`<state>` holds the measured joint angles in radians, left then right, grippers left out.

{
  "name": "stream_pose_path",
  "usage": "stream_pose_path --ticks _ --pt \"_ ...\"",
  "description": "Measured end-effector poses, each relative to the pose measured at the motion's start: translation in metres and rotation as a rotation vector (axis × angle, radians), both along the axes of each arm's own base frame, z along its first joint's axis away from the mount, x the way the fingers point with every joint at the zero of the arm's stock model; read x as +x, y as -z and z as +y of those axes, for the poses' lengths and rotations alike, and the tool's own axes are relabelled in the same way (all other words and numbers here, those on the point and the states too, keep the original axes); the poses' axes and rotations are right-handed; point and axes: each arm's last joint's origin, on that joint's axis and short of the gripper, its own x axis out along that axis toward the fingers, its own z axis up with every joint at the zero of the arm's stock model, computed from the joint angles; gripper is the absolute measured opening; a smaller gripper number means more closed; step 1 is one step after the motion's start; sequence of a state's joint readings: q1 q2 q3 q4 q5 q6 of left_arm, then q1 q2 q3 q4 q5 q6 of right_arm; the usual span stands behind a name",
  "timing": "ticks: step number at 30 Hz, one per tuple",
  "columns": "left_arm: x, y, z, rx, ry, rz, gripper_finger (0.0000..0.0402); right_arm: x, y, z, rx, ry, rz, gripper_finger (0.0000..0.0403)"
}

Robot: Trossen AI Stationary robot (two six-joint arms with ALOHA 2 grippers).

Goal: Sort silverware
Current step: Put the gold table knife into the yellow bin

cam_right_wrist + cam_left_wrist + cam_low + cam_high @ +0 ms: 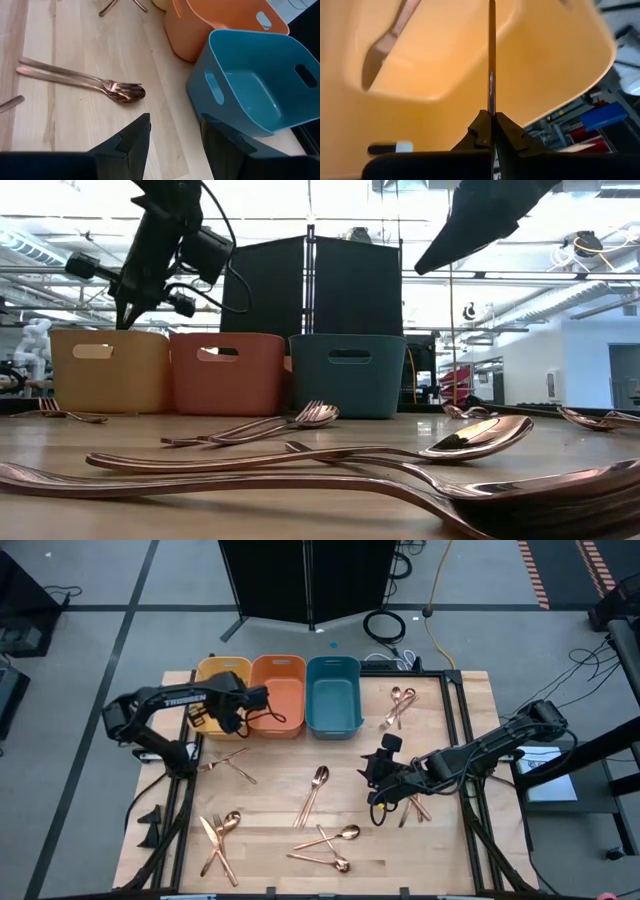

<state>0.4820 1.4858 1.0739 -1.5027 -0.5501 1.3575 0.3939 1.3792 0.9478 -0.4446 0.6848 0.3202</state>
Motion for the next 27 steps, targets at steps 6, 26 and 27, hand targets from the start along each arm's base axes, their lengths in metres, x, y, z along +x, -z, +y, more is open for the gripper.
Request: stream_pose_path --ticks 6,26,27 --pt "0.008 0.010 0.003 -0.015 -0.022 -0.017 0.0018 -0.001 0.005 -0.001 -0.004 0.002 0.012 0.0164" --pt "0.031 -0.022 0.013 0.153 -0.196 -0.405 0.0143 0.000 0.005 -0.004 -0.002 0.012 0.009 0.0164" --pt "0.032 -0.029 0.011 0.164 -0.235 -0.456 0.0143 0.000 0.004 -0.004 -0.001 0.012 0.006 0.0164"
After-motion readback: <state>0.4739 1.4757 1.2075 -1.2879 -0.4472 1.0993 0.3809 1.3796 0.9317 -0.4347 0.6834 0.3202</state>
